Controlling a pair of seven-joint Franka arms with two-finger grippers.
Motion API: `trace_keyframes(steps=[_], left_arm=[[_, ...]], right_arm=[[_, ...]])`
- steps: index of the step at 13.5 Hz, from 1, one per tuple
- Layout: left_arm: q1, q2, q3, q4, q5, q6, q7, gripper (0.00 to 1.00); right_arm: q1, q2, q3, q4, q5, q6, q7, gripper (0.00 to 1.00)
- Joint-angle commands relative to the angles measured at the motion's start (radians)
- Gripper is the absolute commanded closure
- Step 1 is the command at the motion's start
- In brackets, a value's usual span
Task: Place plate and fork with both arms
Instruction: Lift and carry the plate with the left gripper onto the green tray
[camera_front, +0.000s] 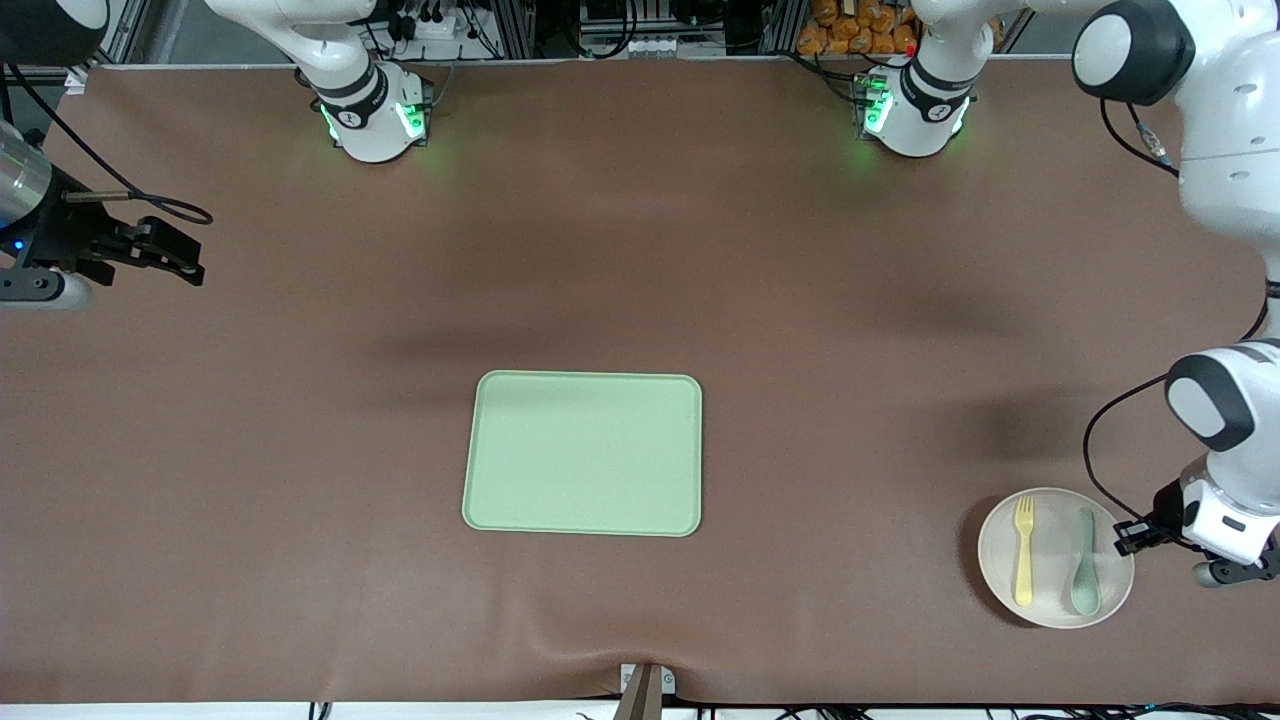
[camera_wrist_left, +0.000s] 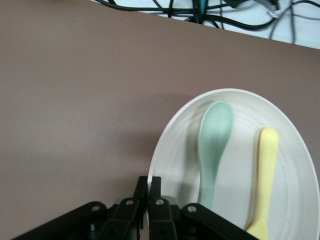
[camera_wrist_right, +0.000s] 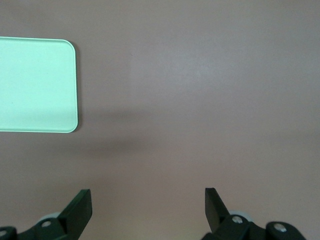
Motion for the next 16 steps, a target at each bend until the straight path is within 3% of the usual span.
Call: trace_keyframes(steps=[1, 6, 11, 16], left_arm=[[0.012, -0.114, -0.016, -0.067, -0.045, -0.101, -0.007, 1.00], [0.008, -0.220, -0.084, -0.156, -0.078, -0.134, -0.079, 1.00], [-0.013, -0.248, -0.217, -0.161, -0.064, -0.206, -0.283, 1.00], [-0.183, -0.240, -0.228, -0.161, -0.014, -0.207, -0.503, 1.00]], right_arm=[[-0.016, 0.007, 0.008, 0.020, 0.013, -0.010, -0.007, 0.00], [-0.018, 0.007, 0.008, 0.020, 0.013, -0.012, -0.007, 0.00], [-0.024, 0.007, 0.008, 0.020, 0.013, -0.012, -0.007, 0.00], [-0.042, 0.007, 0.008, 0.020, 0.058, -0.006, -0.009, 0.00]])
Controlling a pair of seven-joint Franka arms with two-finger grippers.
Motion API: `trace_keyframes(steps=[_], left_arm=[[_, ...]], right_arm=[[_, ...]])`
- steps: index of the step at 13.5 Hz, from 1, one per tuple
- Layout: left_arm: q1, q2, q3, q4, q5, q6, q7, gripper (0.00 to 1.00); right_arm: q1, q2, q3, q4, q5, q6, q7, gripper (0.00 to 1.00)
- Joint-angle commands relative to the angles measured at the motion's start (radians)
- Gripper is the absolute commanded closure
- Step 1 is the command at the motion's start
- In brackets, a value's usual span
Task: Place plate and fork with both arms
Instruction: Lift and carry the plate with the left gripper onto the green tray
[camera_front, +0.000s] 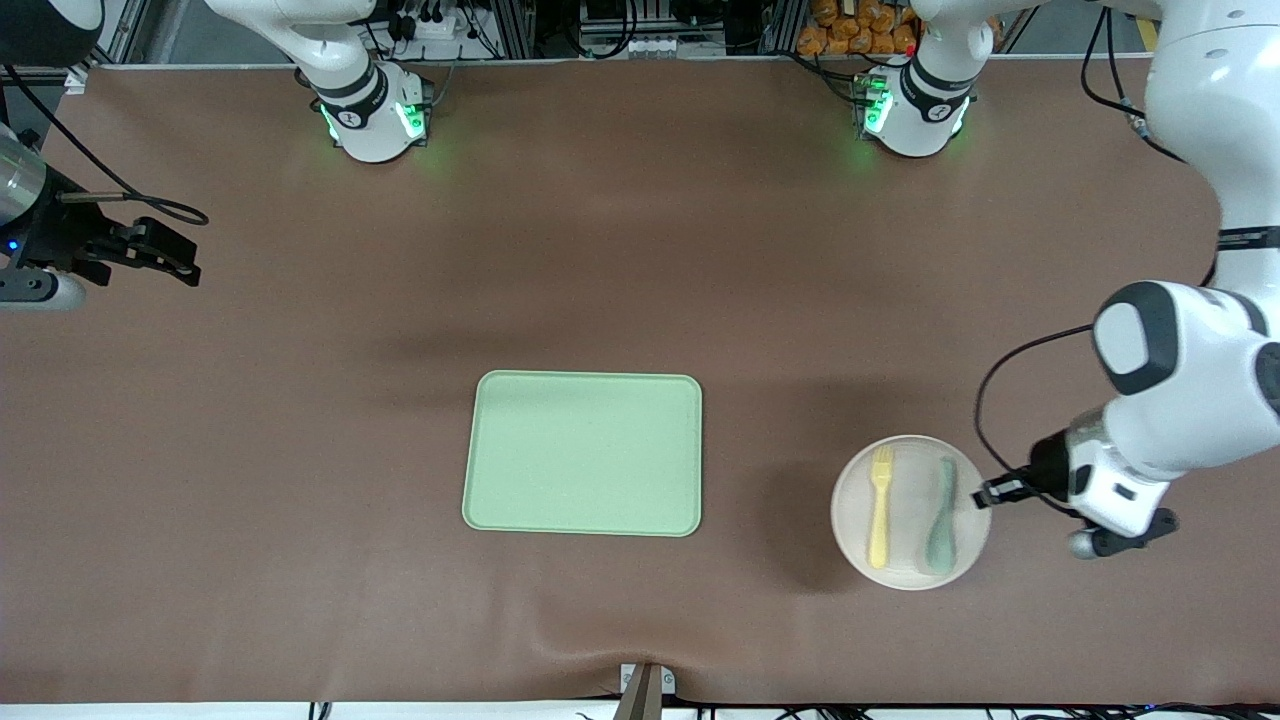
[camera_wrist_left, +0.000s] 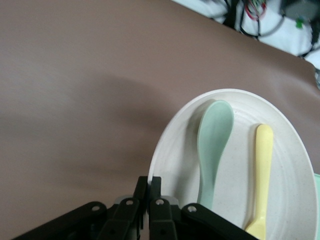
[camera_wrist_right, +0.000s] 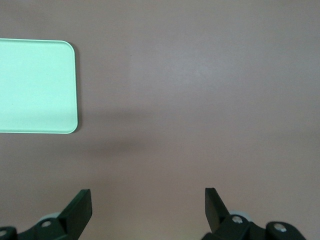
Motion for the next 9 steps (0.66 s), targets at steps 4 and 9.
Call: trace_keyframes(steps=[4, 9], left_arm=[[-0.207, -0.010, 0.007, -0.013, 0.049, -0.005, -0.237, 1.00], [-0.374, 0.045, 0.022, 0.013, 0.049, 0.038, -0.376, 1.00]], right_arm=[[-0.060, 0.007, 0.010, 0.020, 0.068, -0.010, -0.009, 0.00], [-0.060, 0.007, 0.012, 0.020, 0.069, -0.010, -0.010, 0.00]])
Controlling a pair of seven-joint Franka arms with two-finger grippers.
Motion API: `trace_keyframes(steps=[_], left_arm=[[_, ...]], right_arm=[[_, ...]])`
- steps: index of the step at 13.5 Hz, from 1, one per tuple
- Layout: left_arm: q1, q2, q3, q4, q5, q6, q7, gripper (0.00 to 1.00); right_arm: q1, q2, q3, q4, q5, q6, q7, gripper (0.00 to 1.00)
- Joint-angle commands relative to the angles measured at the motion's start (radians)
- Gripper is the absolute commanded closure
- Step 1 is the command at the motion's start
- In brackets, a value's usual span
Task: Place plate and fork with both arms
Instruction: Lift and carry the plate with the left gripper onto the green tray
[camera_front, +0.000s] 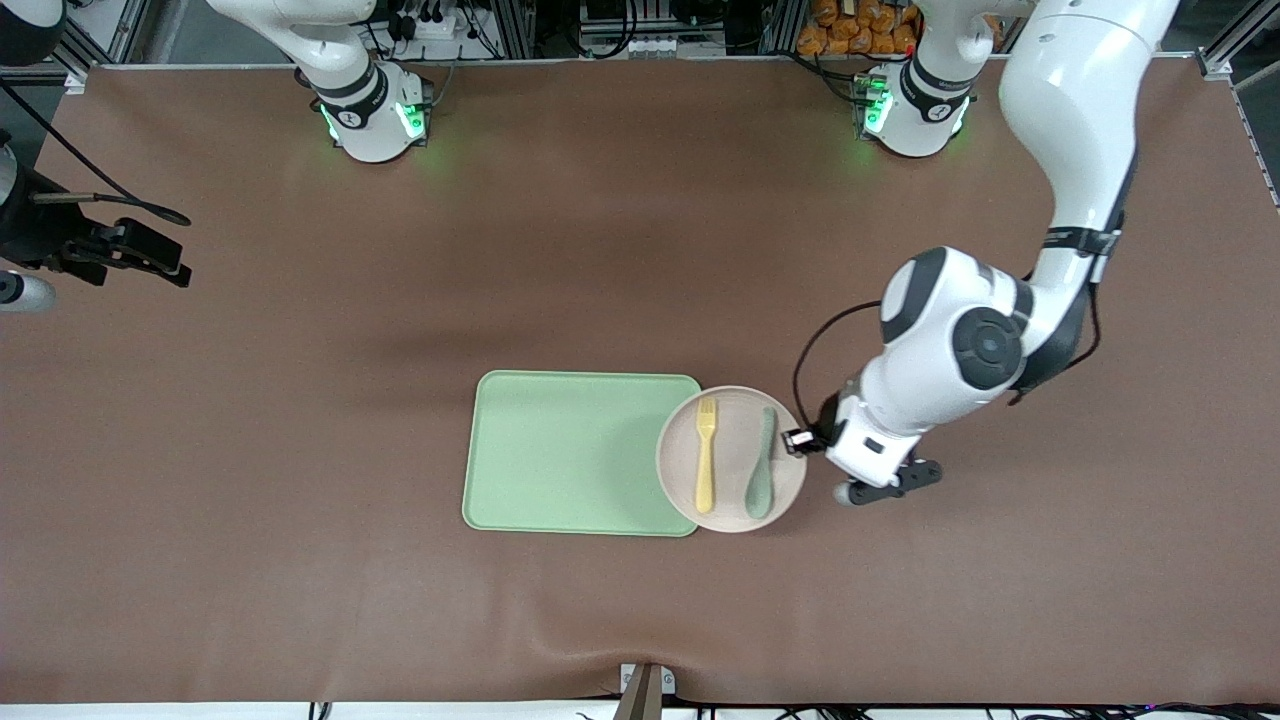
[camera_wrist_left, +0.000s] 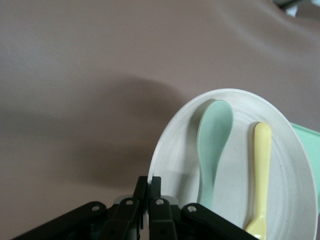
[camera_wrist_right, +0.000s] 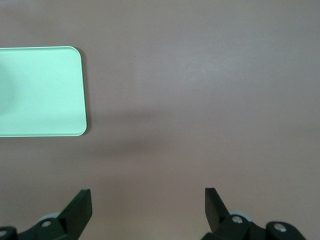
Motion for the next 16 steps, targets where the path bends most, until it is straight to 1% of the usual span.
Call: trace_keyframes(steps=[1, 4, 6, 8, 13, 14, 16], left_arm=[[-0.090, 0.042, 0.026, 0.024, 0.028, 0.064, -0.083, 1.00], [-0.200, 0.094, 0.069, 0.024, 0.111, 0.144, -0.210, 1.00], [-0.254, 0.125, 0.089, 0.024, 0.126, 0.215, -0.259, 1.00], [-0.312, 0.139, 0.140, 0.023, 0.126, 0.258, -0.282, 1.00], [-0.340, 0.197, 0.146, 0.018, 0.128, 0.327, -0.284, 1.00], [-0.340, 0.217, 0.146, 0.018, 0.128, 0.362, -0.282, 1.00], [-0.343, 0.235, 0.161, 0.019, 0.132, 0.398, -0.282, 1.00]], right_arm=[[-0.017, 0.007, 0.012, 0.020, 0.024, -0.011, -0.010, 0.00], [-0.020, 0.007, 0.012, 0.020, 0.027, -0.006, -0.012, 0.00], [-0.022, 0.007, 0.012, 0.019, 0.027, -0.003, -0.012, 0.00], [-0.020, 0.008, 0.012, 0.017, 0.029, 0.000, -0.012, 0.00], [-0.020, 0.007, 0.010, 0.018, 0.026, -0.005, -0.010, 0.00], [-0.016, 0.007, 0.012, 0.018, 0.026, -0.009, -0.010, 0.00], [-0.010, 0.008, 0.012, 0.018, 0.023, -0.014, -0.007, 0.00]])
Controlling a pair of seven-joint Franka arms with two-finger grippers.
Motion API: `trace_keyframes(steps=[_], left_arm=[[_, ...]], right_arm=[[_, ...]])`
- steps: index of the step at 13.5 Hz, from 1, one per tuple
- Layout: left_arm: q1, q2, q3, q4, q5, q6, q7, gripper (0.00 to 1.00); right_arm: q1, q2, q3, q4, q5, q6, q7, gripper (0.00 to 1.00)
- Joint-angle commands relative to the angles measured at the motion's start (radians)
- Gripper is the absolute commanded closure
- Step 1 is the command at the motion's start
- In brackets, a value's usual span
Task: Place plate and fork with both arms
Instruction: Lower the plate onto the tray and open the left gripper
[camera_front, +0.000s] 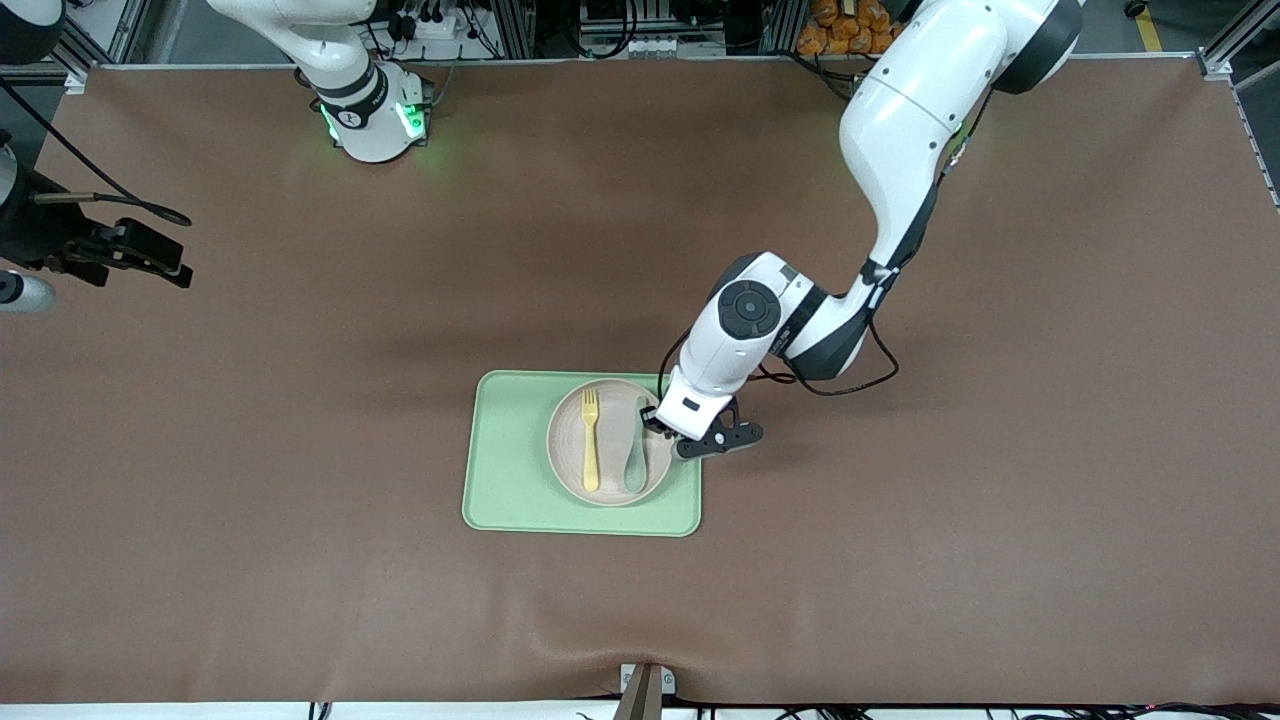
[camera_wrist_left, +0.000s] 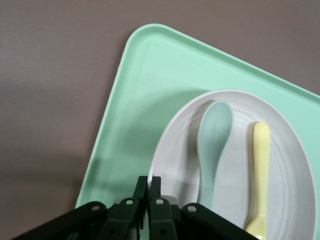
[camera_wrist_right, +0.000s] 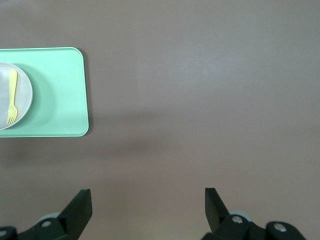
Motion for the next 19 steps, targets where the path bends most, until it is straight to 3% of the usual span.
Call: trace_keyframes(steps=[1, 5, 10, 14, 15, 16, 17, 19], left_arm=[[-0.024, 0.025, 0.028, 0.018, 0.028, 0.041, -0.022, 1.00], [-0.032, 0.044, 0.032, 0.019, 0.028, 0.068, -0.022, 1.00], [-0.131, 0.062, 0.127, 0.022, 0.027, 0.108, -0.077, 1.00], [-0.139, 0.068, 0.131, 0.024, 0.025, 0.114, -0.093, 1.00], [-0.136, 0.065, 0.130, 0.024, 0.019, 0.114, -0.106, 0.95], [-0.127, 0.056, 0.130, 0.024, 0.016, 0.114, -0.143, 0.11], [-0.130, 0.042, 0.131, 0.021, 0.033, 0.113, -0.143, 0.00], [-0.118, -0.003, 0.134, 0.016, 0.035, 0.098, -0.142, 0.00]], right_arm=[[-0.009, 0.008, 0.011, 0.017, 0.016, -0.018, -0.006, 0.00], [0.012, 0.008, 0.013, 0.018, 0.017, -0.014, -0.001, 0.00], [0.028, 0.016, 0.014, 0.024, 0.022, 0.018, -0.010, 0.00], [0.064, 0.036, 0.014, 0.028, 0.019, 0.019, 0.005, 0.00], [0.077, 0.048, 0.016, 0.028, 0.016, 0.021, 0.005, 0.00], [0.086, 0.062, 0.016, 0.035, 0.017, 0.024, 0.013, 0.00], [0.097, 0.077, 0.016, 0.047, 0.022, 0.034, 0.030, 0.00], [0.126, 0.093, 0.016, 0.051, 0.020, 0.070, 0.085, 0.00]])
